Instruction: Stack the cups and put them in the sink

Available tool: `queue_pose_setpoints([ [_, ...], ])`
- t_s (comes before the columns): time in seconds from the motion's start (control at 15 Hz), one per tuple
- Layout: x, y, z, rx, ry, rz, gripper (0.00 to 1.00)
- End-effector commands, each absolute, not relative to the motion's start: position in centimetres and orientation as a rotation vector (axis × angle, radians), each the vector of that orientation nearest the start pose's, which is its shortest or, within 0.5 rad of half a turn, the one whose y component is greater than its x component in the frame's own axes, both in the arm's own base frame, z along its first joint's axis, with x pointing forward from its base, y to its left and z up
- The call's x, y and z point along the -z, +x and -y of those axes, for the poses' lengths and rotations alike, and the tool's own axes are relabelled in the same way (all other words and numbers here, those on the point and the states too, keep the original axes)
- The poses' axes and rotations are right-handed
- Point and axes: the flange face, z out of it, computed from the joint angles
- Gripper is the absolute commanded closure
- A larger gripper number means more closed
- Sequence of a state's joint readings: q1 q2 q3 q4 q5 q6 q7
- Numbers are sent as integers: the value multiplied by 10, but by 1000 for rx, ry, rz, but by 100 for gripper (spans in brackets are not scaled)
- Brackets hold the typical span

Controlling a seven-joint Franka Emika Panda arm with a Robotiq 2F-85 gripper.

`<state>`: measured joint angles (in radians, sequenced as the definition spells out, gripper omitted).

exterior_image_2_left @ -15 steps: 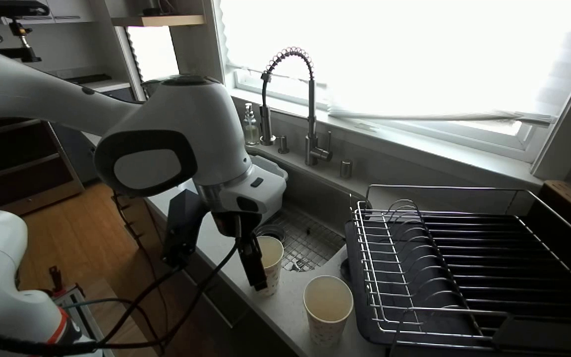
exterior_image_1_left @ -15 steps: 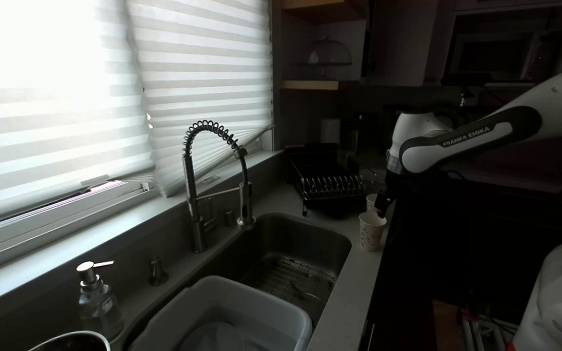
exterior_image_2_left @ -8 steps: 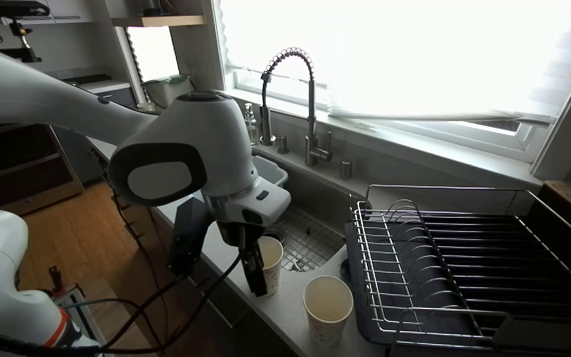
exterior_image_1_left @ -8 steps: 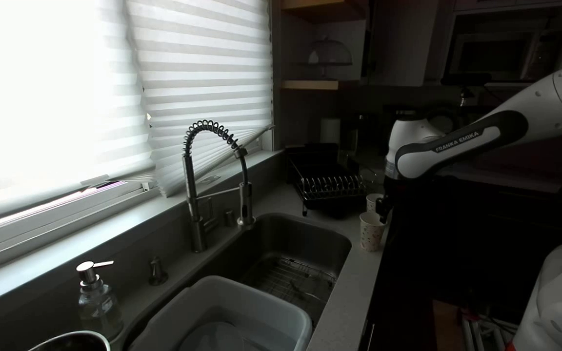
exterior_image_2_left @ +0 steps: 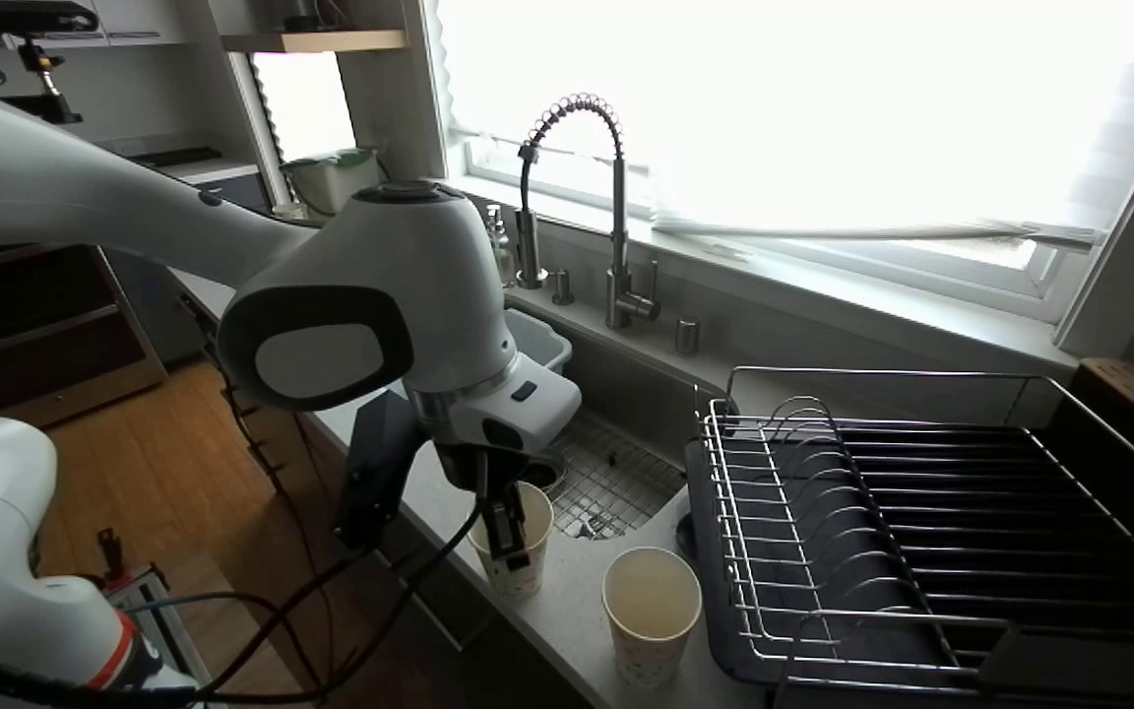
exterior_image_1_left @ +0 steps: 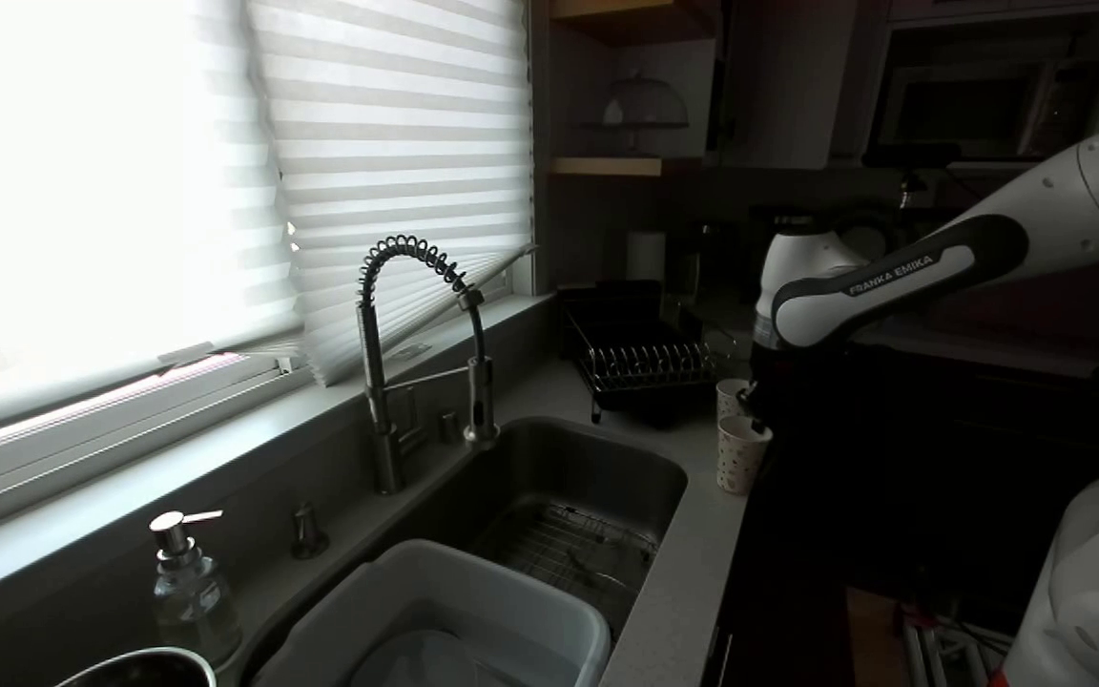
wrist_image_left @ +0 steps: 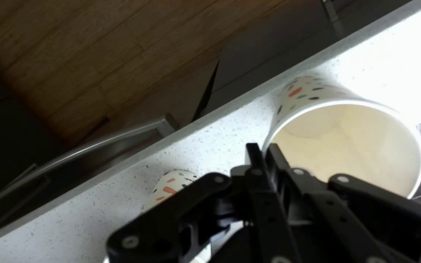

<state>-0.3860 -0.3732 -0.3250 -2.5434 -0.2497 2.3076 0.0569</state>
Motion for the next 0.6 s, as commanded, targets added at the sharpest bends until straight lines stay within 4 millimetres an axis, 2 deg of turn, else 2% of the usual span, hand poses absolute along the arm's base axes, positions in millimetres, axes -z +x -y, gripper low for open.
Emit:
queue_pose_setpoints([
  [0.0,-421,321,291,199,-3066,-1017,99],
  [0.2,-462,321,294,282,-3071,-1055,99],
  [0.53,-557,313,305,552,-2997,-1172,99],
])
